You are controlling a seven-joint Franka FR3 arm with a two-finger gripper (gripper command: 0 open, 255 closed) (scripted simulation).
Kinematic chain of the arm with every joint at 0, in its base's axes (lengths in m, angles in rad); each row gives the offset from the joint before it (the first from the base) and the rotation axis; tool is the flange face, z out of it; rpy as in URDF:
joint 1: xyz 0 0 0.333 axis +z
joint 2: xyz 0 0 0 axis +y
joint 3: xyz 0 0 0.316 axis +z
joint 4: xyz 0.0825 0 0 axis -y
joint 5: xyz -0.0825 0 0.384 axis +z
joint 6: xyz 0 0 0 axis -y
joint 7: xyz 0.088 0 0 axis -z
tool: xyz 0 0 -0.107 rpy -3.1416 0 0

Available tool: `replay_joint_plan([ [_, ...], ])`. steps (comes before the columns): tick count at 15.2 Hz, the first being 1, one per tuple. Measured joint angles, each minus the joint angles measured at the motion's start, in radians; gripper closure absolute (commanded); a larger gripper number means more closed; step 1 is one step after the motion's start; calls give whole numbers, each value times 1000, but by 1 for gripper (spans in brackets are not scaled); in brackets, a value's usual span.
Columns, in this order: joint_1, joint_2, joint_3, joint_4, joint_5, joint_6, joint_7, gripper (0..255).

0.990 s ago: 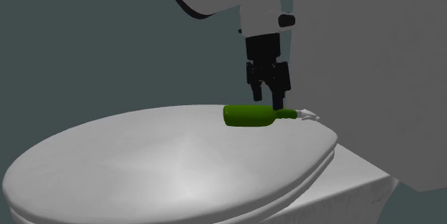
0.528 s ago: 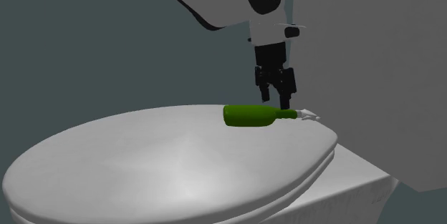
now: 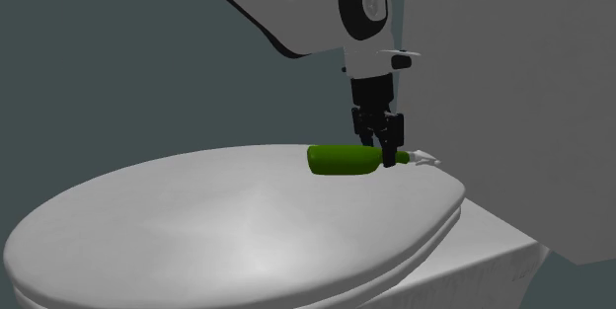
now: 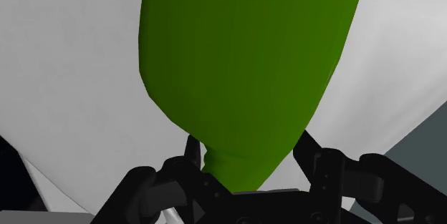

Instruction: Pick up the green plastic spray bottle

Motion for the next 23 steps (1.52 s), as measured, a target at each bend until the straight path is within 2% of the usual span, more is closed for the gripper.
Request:
replay_joint_plan([
  [9, 0, 0, 0, 4, 0, -4, -1, 255],
  [23, 6, -16, 7, 160, 16, -175, -26, 255],
])
